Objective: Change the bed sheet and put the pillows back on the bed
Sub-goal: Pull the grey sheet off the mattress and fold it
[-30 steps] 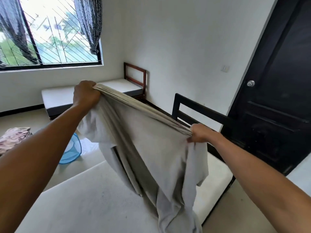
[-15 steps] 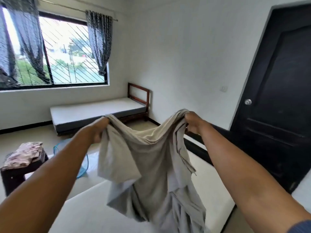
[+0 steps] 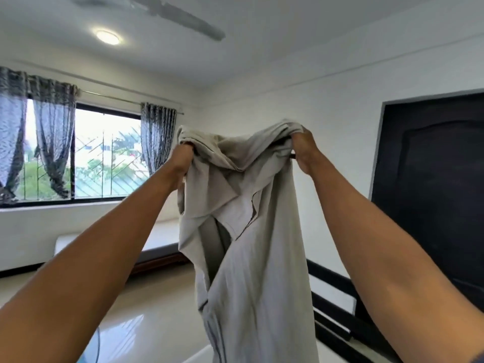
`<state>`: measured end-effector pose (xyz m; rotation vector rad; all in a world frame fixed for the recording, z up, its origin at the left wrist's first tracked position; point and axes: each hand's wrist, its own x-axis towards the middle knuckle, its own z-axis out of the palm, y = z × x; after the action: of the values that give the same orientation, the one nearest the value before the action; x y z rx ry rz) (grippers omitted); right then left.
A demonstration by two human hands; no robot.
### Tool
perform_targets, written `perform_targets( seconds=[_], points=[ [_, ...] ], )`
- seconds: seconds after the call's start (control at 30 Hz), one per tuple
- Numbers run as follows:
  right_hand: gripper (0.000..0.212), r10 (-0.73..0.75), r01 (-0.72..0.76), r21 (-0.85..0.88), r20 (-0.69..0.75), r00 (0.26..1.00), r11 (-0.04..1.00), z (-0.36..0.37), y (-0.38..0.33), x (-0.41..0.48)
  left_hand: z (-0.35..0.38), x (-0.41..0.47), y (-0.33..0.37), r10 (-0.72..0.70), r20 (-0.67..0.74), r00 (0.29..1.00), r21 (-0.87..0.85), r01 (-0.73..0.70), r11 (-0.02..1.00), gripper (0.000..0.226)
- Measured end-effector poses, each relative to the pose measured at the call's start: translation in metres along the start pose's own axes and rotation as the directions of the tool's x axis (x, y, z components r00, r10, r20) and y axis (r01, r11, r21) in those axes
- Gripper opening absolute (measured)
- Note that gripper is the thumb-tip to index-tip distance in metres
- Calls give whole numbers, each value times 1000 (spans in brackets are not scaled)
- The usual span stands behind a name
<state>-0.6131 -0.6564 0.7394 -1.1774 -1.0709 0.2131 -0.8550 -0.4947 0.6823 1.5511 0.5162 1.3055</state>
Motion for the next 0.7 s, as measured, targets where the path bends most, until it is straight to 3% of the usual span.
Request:
perform_targets(
  seconds=[0.07, 0.13, 0.2, 0.27, 0.37, 0.47, 0.57, 0.63, 0.7],
  points=[
    [32, 15, -16, -68, -12, 1000, 998, -10, 31, 27, 15, 18, -20, -41, -9, 999, 69, 41, 997, 38],
    [28, 139, -142, -147, -30, 990, 979, -20, 76, 47, 30, 29, -47, -170, -23, 985, 115, 172, 978, 39],
    [24, 310, -303, -257, -13, 951, 918, -29, 125, 59, 40, 41, -80, -333, -33, 942, 36, 334, 942, 45],
    [30, 309, -272, -403, 30, 950, 874, -40, 171, 78, 54, 66, -120, -394, -28, 918, -1, 395, 919, 45],
    [36, 114, -24, -515, 145, 983, 857, -53, 201, 119, 74, 137, -168, -250, -111, 962, 114, 262, 958, 38],
    [39, -80, 179, -436, 235, 969, 882, -61, 189, 150, 68, 260, -218, -54, -111, 992, 332, 88, 939, 66],
    [54, -167, 237, -432, 195, 967, 870, -74, 166, 178, 64, 342, -204, 48, -117, 992, 402, 3, 915, 72],
    [64, -189, 228, -430, 130, 973, 874, -86, 158, 196, 67, 352, -159, 136, -109, 985, 376, -85, 923, 73],
    [58, -161, 186, -453, 95, 982, 872, -101, 161, 205, 64, 357, -123, 212, -144, 967, 354, -149, 923, 70]
  ],
)
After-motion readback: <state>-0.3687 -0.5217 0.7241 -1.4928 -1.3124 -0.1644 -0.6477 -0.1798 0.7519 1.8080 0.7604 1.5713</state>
